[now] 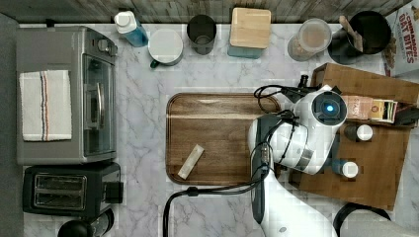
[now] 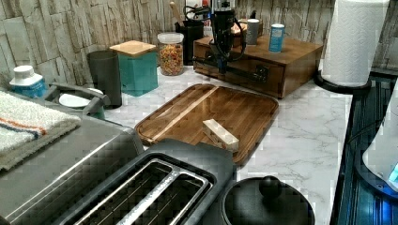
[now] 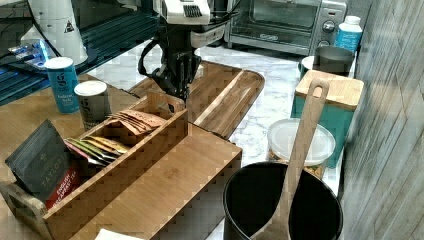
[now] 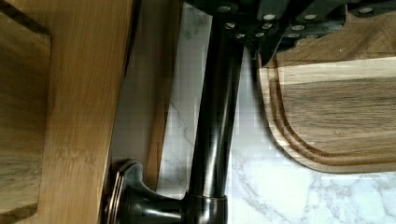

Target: Close the drawer.

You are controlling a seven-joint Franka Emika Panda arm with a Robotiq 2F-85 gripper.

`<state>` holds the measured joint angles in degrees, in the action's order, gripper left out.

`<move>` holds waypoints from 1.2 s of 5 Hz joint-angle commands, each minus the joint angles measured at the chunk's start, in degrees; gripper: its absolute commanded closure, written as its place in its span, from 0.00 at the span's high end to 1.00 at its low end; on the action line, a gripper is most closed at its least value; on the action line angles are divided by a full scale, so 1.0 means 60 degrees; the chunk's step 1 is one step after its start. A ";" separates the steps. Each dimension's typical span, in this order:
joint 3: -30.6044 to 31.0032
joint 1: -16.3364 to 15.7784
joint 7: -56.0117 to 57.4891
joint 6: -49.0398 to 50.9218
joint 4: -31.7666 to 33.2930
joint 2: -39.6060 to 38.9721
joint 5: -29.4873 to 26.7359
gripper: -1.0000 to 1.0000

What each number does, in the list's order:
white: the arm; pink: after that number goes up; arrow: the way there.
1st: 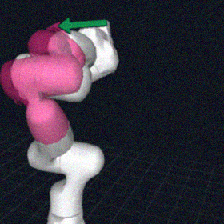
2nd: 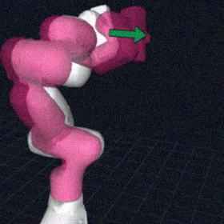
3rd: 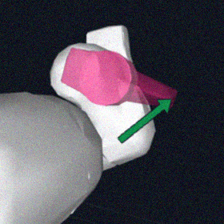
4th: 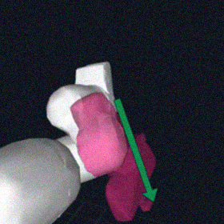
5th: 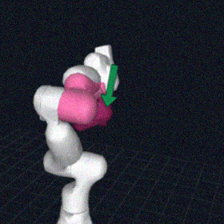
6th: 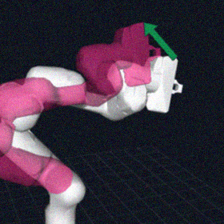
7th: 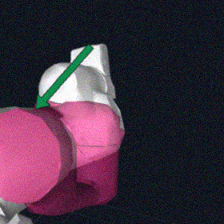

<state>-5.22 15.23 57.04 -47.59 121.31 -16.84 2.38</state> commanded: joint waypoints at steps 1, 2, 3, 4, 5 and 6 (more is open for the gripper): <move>-0.1741 0.1388 -0.0289 0.0269 -0.0970 -0.0153 0.0711 0.00; -0.1734 0.1396 -0.0296 0.0267 -0.0969 -0.0153 0.0714 0.00; -0.1735 0.1396 -0.0291 0.0266 -0.0970 -0.0153 0.0714 0.00; -0.1743 0.1388 -0.0294 0.0269 -0.0969 -0.0154 0.0711 0.00; -0.1750 0.1383 -0.0292 0.0265 -0.0970 -0.0153 0.0708 0.00; -0.1768 0.1364 -0.0282 0.0265 -0.0971 -0.0155 0.0700 0.00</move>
<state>-5.56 14.69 57.02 -45.63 119.85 -17.68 3.39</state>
